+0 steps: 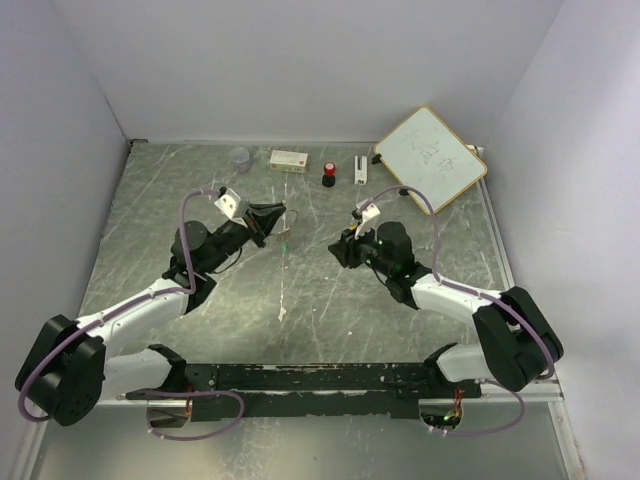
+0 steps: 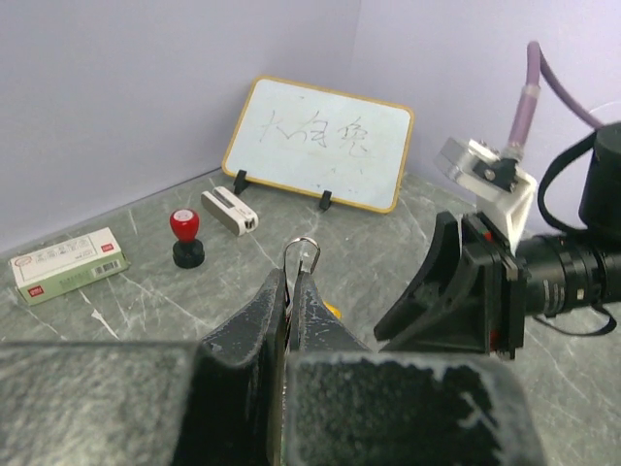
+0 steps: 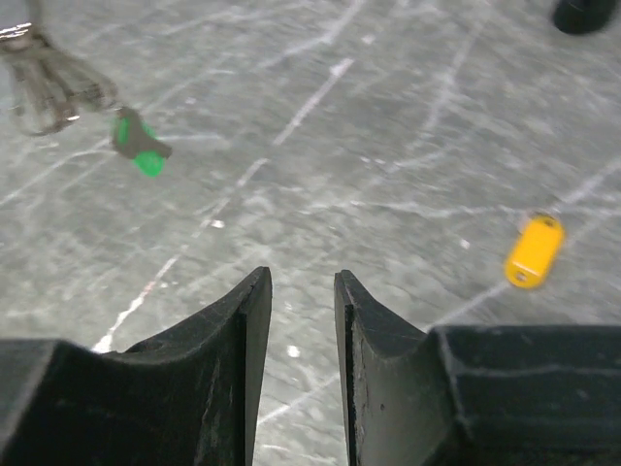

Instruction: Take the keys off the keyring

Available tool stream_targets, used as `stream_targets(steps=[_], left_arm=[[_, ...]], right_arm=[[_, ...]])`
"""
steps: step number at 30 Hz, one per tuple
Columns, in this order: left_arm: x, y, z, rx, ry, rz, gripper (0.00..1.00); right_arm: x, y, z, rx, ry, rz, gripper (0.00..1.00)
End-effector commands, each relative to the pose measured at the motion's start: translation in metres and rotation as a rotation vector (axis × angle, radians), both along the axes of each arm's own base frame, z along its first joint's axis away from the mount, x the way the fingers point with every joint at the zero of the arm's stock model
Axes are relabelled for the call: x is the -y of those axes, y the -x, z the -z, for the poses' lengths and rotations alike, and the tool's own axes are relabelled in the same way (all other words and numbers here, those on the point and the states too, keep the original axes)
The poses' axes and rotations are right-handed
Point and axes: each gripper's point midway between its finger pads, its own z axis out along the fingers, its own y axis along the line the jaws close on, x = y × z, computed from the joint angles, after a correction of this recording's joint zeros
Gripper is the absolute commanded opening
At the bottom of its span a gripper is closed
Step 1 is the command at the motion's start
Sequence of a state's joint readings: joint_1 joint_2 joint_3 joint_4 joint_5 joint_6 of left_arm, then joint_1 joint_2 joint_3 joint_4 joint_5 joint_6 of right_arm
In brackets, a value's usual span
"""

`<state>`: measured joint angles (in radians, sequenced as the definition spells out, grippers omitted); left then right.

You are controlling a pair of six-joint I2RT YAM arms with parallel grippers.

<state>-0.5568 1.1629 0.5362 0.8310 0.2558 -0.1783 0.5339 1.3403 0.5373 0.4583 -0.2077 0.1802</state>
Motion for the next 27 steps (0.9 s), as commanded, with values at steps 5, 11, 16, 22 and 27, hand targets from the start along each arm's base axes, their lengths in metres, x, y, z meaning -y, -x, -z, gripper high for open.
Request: stream_targets(steps=[5, 11, 16, 22, 27], left_arm=[[0.001, 0.008, -0.045, 0.046, 0.089, 0.034, 0.07], [0.003, 0.008, -0.048, 0.03, 0.107, 0.048, 0.07], [0.003, 0.01, -0.051, 0.023, 0.122, 0.054, 0.07], [0.002, 0.011, -0.054, 0.021, 0.13, 0.051, 0.07], [0.002, 0.01, -0.054, 0.018, 0.138, 0.051, 0.07]], right_arm=[[-0.059, 0.027, -0.053, 0.27, -0.148, -0.165, 0.32], [-0.077, 0.026, -0.061, 0.332, -0.184, -0.162, 0.31], [-0.088, 0.022, -0.055, 0.33, -0.196, -0.176, 0.31], [-0.097, 0.02, -0.055, 0.34, -0.212, -0.188, 0.31], [-0.105, 0.021, -0.057, 0.354, -0.221, -0.201, 0.3]])
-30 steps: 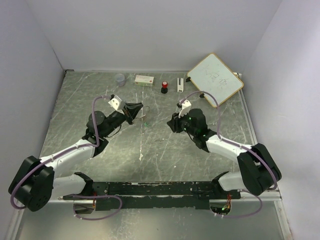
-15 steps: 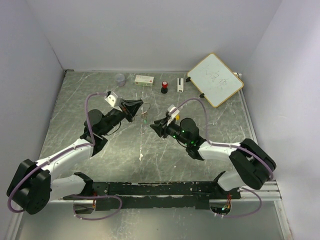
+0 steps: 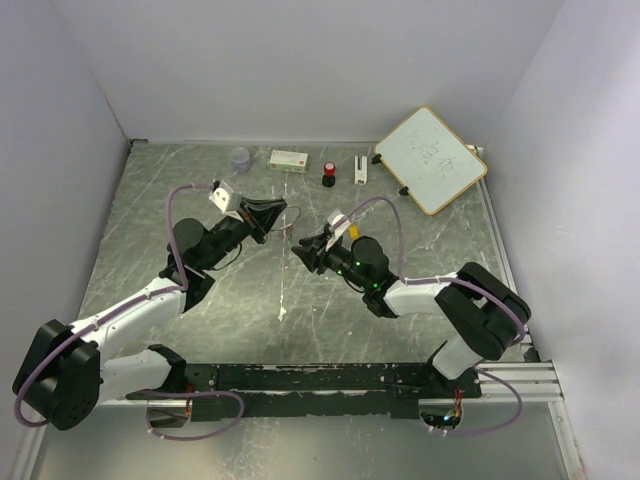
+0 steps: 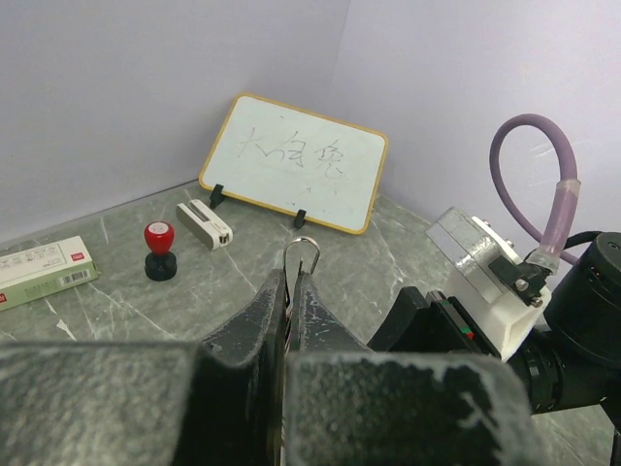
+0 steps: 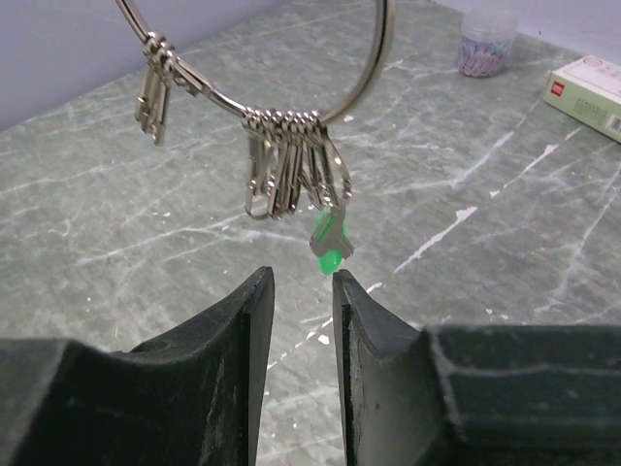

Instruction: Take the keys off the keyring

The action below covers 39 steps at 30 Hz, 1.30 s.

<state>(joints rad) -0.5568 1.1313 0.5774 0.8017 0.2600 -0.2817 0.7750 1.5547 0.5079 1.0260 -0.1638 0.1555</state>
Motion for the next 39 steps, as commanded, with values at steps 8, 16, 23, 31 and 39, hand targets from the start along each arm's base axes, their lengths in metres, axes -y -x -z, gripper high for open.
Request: stream_targets(steps=[8, 16, 23, 31, 39], left_arm=[[0.002, 0.005, -0.032, 0.058, 0.062, 0.031, 0.07], [-0.001, 0.011, -0.037, 0.067, 0.074, 0.036, 0.07], [-0.005, 0.017, -0.043, 0.08, 0.08, 0.034, 0.07], [-0.006, 0.018, -0.044, 0.079, 0.082, 0.031, 0.07], [-0.007, 0.016, -0.041, 0.079, 0.081, 0.021, 0.07]], right_arm=[[-0.023, -0.007, -0.019, 0.077, -0.051, -0.006, 0.29], [-0.028, -0.013, -0.014, 0.083, -0.043, 0.004, 0.28], [-0.028, -0.018, -0.013, 0.09, -0.043, 0.018, 0.27], [-0.031, -0.019, -0.017, 0.089, -0.055, 0.016, 0.27], [-0.033, -0.02, -0.018, 0.083, -0.051, 0.013, 0.12]])
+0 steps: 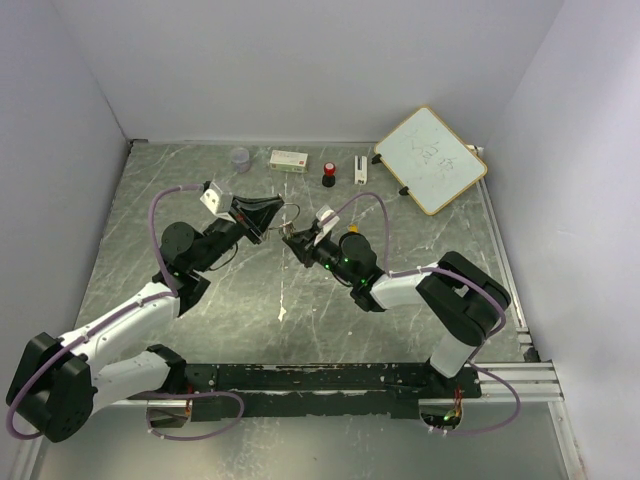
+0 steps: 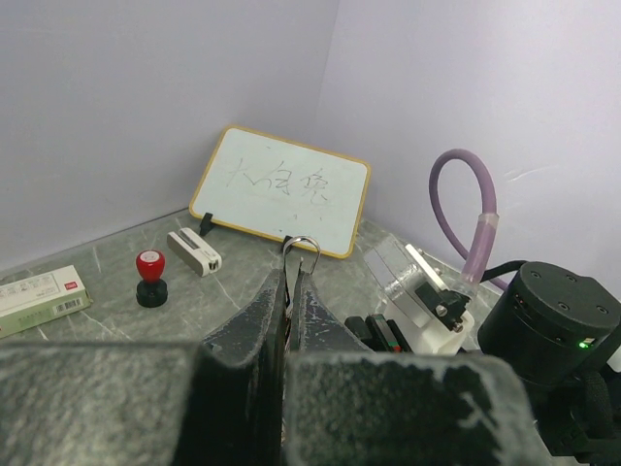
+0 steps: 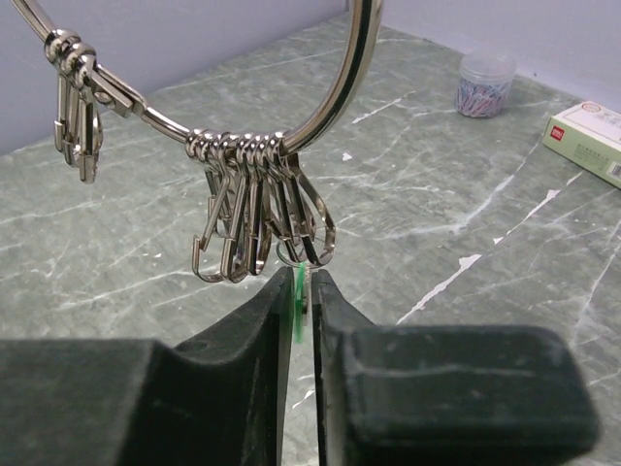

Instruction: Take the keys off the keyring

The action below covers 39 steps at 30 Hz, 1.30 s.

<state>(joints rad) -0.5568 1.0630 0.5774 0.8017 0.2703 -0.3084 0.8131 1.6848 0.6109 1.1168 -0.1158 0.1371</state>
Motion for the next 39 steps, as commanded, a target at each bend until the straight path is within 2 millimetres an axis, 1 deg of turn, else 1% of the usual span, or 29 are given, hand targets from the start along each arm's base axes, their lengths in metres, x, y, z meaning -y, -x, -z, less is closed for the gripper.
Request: stream_targets(steps=[1, 2, 6, 9, 11, 13, 14, 15, 16, 17, 18, 19, 20, 21, 22, 23, 27, 30, 32, 33, 36, 39], left_arm=[[-0.003, 0.003, -0.017, 0.041, 0.031, -0.001, 0.07], [-0.004, 0.002, -0.018, 0.046, 0.032, -0.006, 0.07], [-0.008, -0.002, -0.019, 0.054, 0.016, -0.042, 0.07], [-0.013, -0.014, -0.014, 0.035, -0.022, -0.109, 0.07], [-0.018, -0.026, -0.005, 0.001, -0.067, -0.164, 0.09], [-0.023, -0.038, 0.006, -0.045, -0.101, -0.221, 0.14], [-0.024, -0.043, 0.014, -0.068, -0.121, -0.244, 0.19], [-0.025, -0.047, 0.021, -0.086, -0.137, -0.258, 0.23], [-0.025, -0.05, 0.028, -0.102, -0.151, -0.264, 0.29], [-0.025, -0.052, 0.034, -0.115, -0.161, -0.268, 0.38], [-0.024, -0.053, 0.039, -0.124, -0.167, -0.265, 0.53], [-0.022, -0.053, 0.043, -0.131, -0.173, -0.259, 0.64], [-0.021, -0.053, 0.047, -0.14, -0.174, -0.254, 0.74], [-0.021, -0.052, 0.05, -0.146, -0.173, -0.251, 0.82], [-0.021, -0.052, 0.053, -0.152, -0.174, -0.251, 0.89], [-0.022, -0.052, 0.056, -0.157, -0.175, -0.252, 1.0], [-0.027, -0.051, 0.061, -0.166, -0.189, -0.273, 1.0], [-0.026, -0.048, 0.059, -0.139, -0.2, -0.262, 0.99], [-0.026, -0.045, 0.06, -0.12, -0.195, -0.25, 1.0], [-0.025, -0.042, 0.062, -0.11, -0.195, -0.237, 1.0], [-0.02, -0.034, 0.061, -0.065, -0.187, -0.189, 1.0], [-0.017, -0.028, 0.057, -0.025, -0.185, -0.155, 0.96]], right_arm=[[-0.004, -0.003, -0.008, 0.024, -0.013, 0.003, 0.05], [-0.004, -0.002, -0.007, 0.022, -0.011, 0.001, 0.0], [-0.002, 0.002, -0.003, 0.005, -0.003, -0.006, 0.0], [0.004, 0.006, 0.001, -0.022, 0.029, 0.003, 0.0], [0.01, 0.008, 0.006, -0.052, 0.075, 0.025, 0.0], [0.017, 0.012, 0.011, -0.087, 0.143, 0.044, 0.0], [0.02, 0.014, 0.01, -0.1, 0.169, 0.052, 0.0], [0.026, 0.017, 0.014, -0.125, 0.215, 0.066, 0.0], [0.03, 0.02, 0.012, -0.134, 0.239, 0.079, 0.0], [0.034, 0.022, 0.009, -0.14, 0.263, 0.096, 0.0], [0.039, 0.023, 0.006, -0.146, 0.285, 0.116, 0.0], [0.045, 0.024, 0.001, -0.15, 0.304, 0.142, 0.0], [0.049, 0.023, -0.011, -0.142, 0.303, 0.165, 0.0], [0.053, 0.024, -0.014, -0.148, 0.323, 0.186, 0.0], [0.056, 0.025, -0.024, -0.142, 0.324, 0.203, 0.0], [0.06, 0.025, -0.032, -0.136, 0.329, 0.224, 0.0], [0.07, 0.022, -0.065, -0.128, 0.334, 0.29, 0.0], [0.069, 0.02, -0.085, -0.146, 0.338, 0.299, 0.0], [0.064, 0.018, -0.095, -0.165, 0.362, 0.297, 0.0], [0.062, 0.019, -0.098, -0.177, 0.381, 0.293, 0.0], [0.059, 0.017, -0.096, -0.234, 0.468, 0.304, 0.0], [0.064, 0.018, -0.093, -0.303, 0.58, 0.352, 0.0]])
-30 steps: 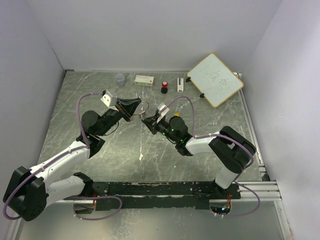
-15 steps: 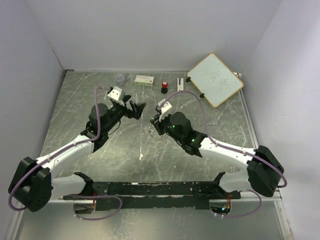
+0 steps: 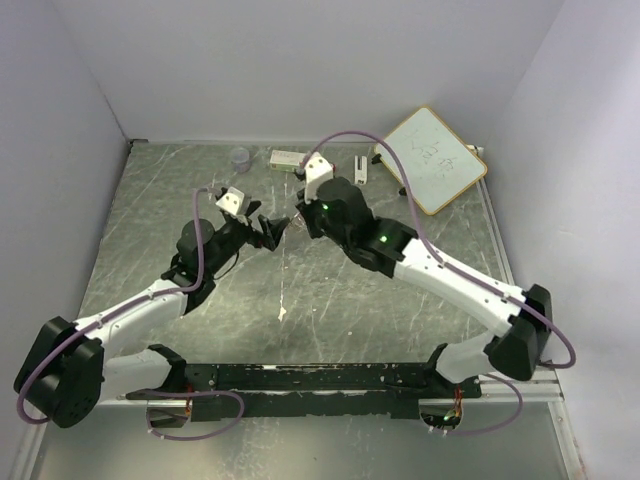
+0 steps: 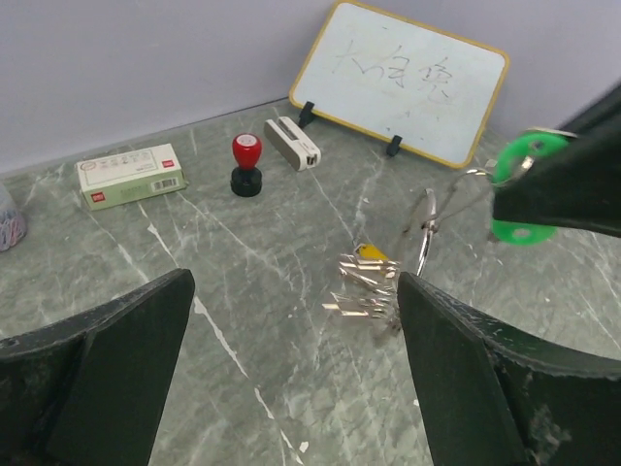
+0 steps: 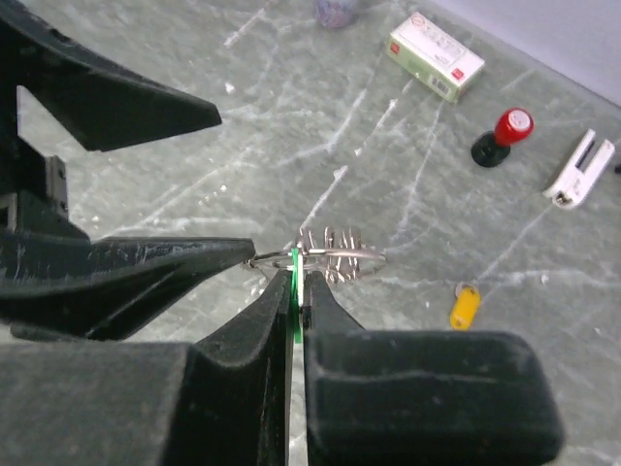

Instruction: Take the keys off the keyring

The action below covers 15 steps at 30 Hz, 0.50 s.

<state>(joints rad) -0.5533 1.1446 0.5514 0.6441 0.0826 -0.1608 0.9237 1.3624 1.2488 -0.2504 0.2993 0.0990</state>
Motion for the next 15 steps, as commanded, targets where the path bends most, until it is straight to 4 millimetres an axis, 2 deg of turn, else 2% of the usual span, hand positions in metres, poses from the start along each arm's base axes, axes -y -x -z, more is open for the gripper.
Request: stream_targets(steps=[1, 5, 9, 10, 15], left_arm=[[0.006, 0.012, -0.025, 0.126, 0.024, 0.077, 0.94], [0.006, 0.02, -0.028, 0.179, 0.035, 0.105, 0.91], [0.009, 0.029, -0.037, 0.252, 0.068, 0.141, 1.0], [0.01, 0.03, -0.037, 0.259, 0.075, 0.147, 0.99], [0.022, 0.04, -0.046, 0.309, 0.124, 0.237, 0.99]], right_arm=[[0.019, 0.012, 0.026, -0.155, 0.211, 0.072, 0.0], [0.023, 0.02, 0.012, -0.16, 0.235, 0.084, 0.0], [0.023, 0.027, -0.006, -0.136, 0.203, 0.062, 0.0], [0.023, 0.028, -0.009, -0.131, 0.195, 0.055, 0.0], [0.022, 0.031, -0.011, -0.129, 0.195, 0.042, 0.0]])
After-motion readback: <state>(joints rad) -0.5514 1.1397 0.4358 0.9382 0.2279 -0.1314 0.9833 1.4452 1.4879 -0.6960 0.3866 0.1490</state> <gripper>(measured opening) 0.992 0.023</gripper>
